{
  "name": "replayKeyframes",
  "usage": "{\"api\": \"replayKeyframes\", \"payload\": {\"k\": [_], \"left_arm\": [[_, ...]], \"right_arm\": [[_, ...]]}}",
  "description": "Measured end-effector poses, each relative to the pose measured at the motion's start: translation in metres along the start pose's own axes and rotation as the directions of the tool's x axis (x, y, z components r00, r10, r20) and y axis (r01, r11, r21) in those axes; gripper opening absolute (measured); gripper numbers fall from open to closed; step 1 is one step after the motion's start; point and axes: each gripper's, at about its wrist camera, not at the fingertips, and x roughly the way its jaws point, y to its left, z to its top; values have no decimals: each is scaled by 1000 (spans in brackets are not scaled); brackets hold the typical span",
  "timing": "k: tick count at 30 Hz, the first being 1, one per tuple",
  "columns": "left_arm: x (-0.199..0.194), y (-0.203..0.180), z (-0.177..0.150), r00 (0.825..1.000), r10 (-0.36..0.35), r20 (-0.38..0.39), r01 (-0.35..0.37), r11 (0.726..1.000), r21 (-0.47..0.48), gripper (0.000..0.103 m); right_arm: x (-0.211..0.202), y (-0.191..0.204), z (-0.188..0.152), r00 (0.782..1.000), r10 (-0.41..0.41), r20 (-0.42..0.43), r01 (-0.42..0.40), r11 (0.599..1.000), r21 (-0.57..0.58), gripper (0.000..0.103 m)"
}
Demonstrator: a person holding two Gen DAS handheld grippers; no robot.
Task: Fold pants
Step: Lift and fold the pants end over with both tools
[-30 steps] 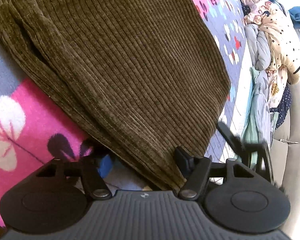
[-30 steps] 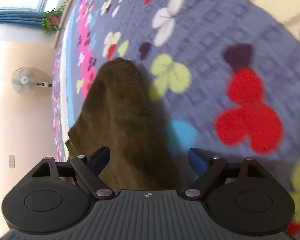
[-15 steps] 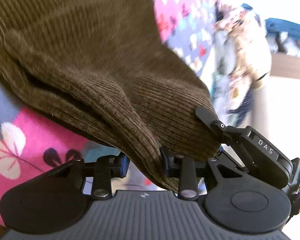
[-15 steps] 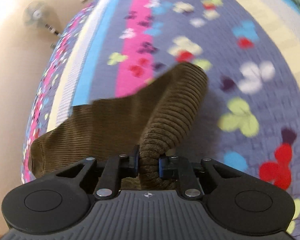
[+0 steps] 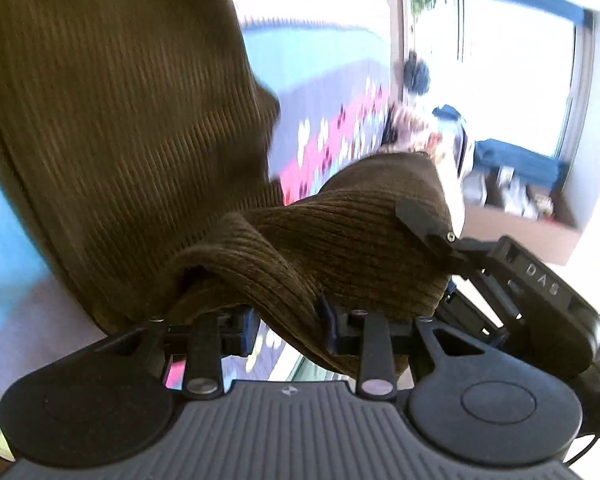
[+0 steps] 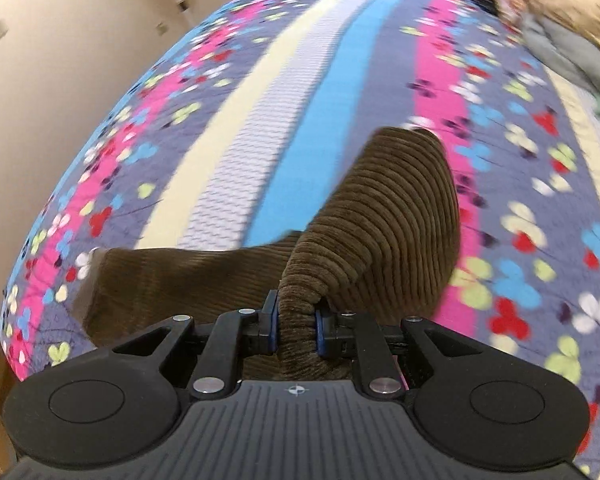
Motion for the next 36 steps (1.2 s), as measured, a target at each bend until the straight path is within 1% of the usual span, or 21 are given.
{"api": "replayKeyframes", "payload": {"k": [3, 6, 8, 9, 11, 14, 18, 19, 21, 24, 27, 30, 31, 32, 33, 34, 35, 36], "left_arm": [[-32, 15, 32, 998, -14, 54, 17, 999, -50, 37], [-60, 32, 60, 994, 16, 109, -7, 997, -75, 37], [-71, 46, 75, 992, 43, 117, -31, 994, -100, 37], [-74, 54, 81, 993, 54, 108, -41, 992, -116, 37], [-80, 68, 89, 994, 49, 100, -35, 990, -140, 37], [-86, 80, 91, 995, 10, 96, 6, 985, -173, 37], [-93, 81, 88, 996, -9, 87, 23, 987, -158, 37], [-95, 81, 93, 996, -14, 88, 28, 987, -156, 37], [-103, 80, 89, 995, -25, 97, 40, 987, -158, 37], [-122, 84, 85, 992, -21, 123, 41, 987, -158, 37], [-137, 95, 88, 991, -11, 135, 37, 981, -193, 37], [-153, 103, 90, 991, -10, 135, 39, 977, -211, 38], [-158, 106, 92, 991, -7, 133, 37, 974, -222, 42], [-167, 106, 92, 989, 7, 149, 27, 975, -220, 58], [-179, 104, 92, 982, 39, 187, 0, 980, -201, 70], [-193, 101, 92, 972, 75, 224, -34, 982, -184, 87], [-209, 99, 92, 961, 96, 260, -54, 985, -164, 94], [-226, 97, 92, 955, 80, 287, -42, 990, -138, 97]], "right_arm": [[24, 57, 8, 1000, 16, -18, -17, 997, -72, 17], [52, 104, 11, 999, 33, -40, -38, 991, -125, 17], [74, 128, 11, 997, 34, -71, -44, 989, -140, 17], [87, 138, 10, 996, 25, -90, -38, 989, -145, 17], [105, 152, 6, 994, 8, -112, -26, 987, -161, 17], [113, 166, 3, 994, -2, -111, -18, 982, -185, 17], [105, 171, -1, 995, -10, -103, -10, 982, -188, 17], [102, 172, -2, 995, -4, -99, -15, 982, -187, 17], [94, 176, -4, 996, 8, -90, -25, 981, -191, 17], [90, 191, -9, 996, 23, -82, -40, 975, -217, 17], [96, 207, -16, 994, 36, -99, -58, 971, -231, 17], [103, 220, -19, 995, 25, -96, -47, 972, -231, 17], [108, 222, -19, 995, 21, -95, -41, 977, -209, 19], [111, 222, -17, 994, 36, -101, -52, 984, -171, 25], [114, 220, -15, 990, 82, -114, -96, 988, -124, 28], [115, 219, -12, 981, 147, -128, -158, 984, -80, 36], [114, 218, -11, 966, 216, -139, -223, 974, -34, 52], [113, 216, -9, 944, 294, -150, -295, 955, 19, 61]]}}
